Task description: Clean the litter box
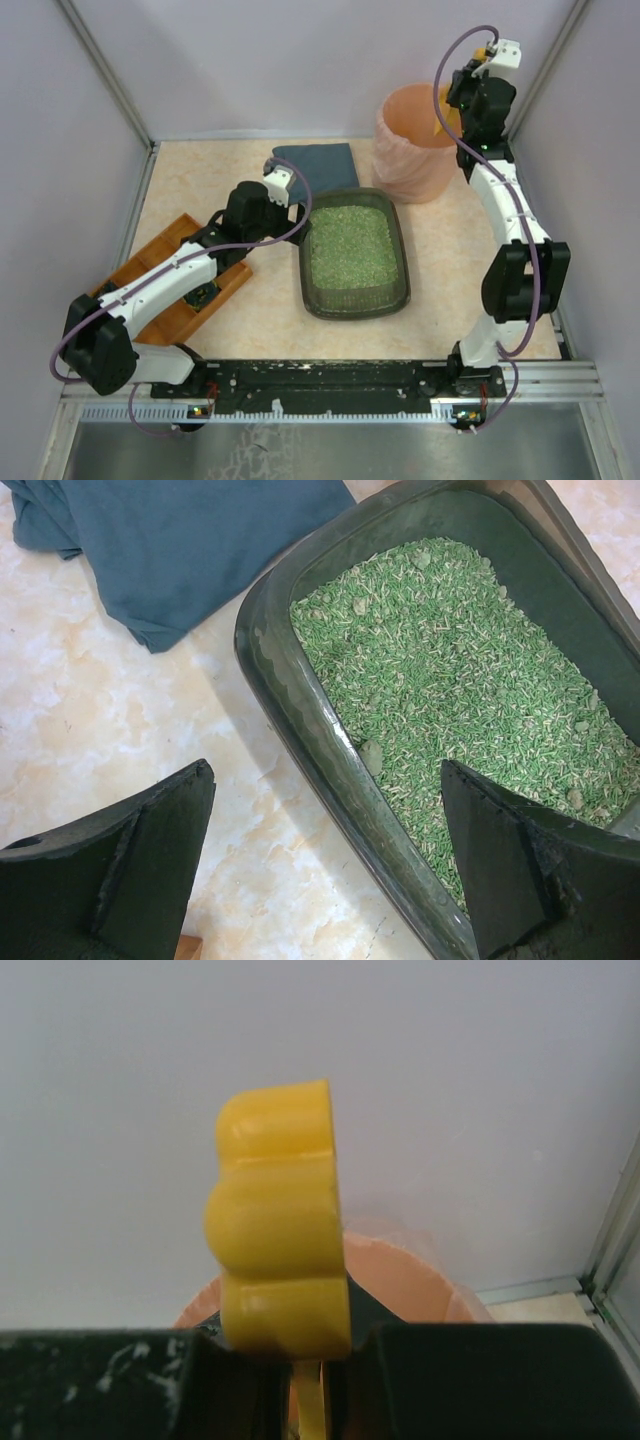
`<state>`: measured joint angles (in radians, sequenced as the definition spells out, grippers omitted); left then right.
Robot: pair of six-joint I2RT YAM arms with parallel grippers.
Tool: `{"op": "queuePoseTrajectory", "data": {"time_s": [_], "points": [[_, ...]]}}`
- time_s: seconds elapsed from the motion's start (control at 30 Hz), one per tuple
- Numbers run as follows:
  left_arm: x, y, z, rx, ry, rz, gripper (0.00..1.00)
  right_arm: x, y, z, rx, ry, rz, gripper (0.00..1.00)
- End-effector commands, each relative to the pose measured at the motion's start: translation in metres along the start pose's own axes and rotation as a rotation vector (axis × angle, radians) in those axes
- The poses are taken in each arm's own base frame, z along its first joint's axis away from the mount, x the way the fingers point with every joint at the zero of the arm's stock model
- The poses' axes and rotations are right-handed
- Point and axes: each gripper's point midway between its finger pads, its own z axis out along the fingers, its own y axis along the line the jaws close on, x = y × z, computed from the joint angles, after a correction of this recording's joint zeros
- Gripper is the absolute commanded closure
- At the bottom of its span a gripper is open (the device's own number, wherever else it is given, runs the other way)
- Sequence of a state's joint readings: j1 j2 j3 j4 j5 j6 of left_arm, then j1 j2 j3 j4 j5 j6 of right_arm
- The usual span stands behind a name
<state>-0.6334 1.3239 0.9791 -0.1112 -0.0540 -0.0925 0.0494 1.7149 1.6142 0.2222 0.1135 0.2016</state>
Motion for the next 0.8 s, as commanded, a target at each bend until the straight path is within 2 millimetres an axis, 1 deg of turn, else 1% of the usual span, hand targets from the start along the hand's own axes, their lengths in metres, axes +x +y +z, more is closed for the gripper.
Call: {"op": "queuePoseTrajectory", "data": {"time_s": [0.0, 0.03, 0.1, 0.17, 0.27, 0.3, 0.4, 0.5, 0.6, 0.67, 0.77], "points": [[-0.002, -0.005, 0.001, 0.022, -0.008, 0.007, 0.02, -0.12, 0.039, -0.045, -0.173, -0.322, 0.025, 1.0], [-0.002, -0.006, 0.002, 0.024, -0.007, 0.009, 0.02, -0.129, 0.047, -0.052, -0.199, -0.35, 0.014, 1.0], [-0.002, -0.007, 0.002, 0.031, -0.004, 0.009, 0.02, -0.14, 0.068, -0.064, -0.255, -0.384, -0.025, 1.0], [-0.001, -0.008, 0.003, 0.038, -0.001, 0.007, 0.03, -0.153, 0.087, -0.081, -0.31, -0.424, -0.041, 1.0], [0.001, -0.009, 0.004, 0.04, 0.005, 0.005, 0.03, -0.16, 0.122, -0.114, -0.411, -0.464, -0.06, 1.0], [0.001, -0.009, 0.004, 0.04, 0.006, 0.004, 0.03, -0.161, 0.134, -0.129, -0.444, -0.473, -0.078, 1.0], [-0.001, -0.006, 0.003, 0.022, -0.002, -0.002, 0.03, -0.134, 0.164, -0.16, -0.515, -0.438, -0.119, 1.0], [-0.003, 0.001, 0.0, -0.018, -0.018, -0.013, 0.03, -0.099, 0.181, -0.186, -0.592, -0.363, -0.083, 1.0], [-0.005, 0.004, -0.003, -0.036, -0.032, -0.019, 0.03, -0.057, 0.187, -0.207, -0.632, -0.264, -0.033, 1.0], [-0.005, 0.004, -0.002, -0.037, -0.034, -0.021, 0.03, -0.032, 0.186, -0.217, -0.635, -0.2, 0.01, 1.0], [-0.004, 0.003, -0.001, -0.029, -0.028, -0.023, 0.03, 0.004, 0.188, -0.229, -0.626, -0.109, 0.066, 1.0]]}}
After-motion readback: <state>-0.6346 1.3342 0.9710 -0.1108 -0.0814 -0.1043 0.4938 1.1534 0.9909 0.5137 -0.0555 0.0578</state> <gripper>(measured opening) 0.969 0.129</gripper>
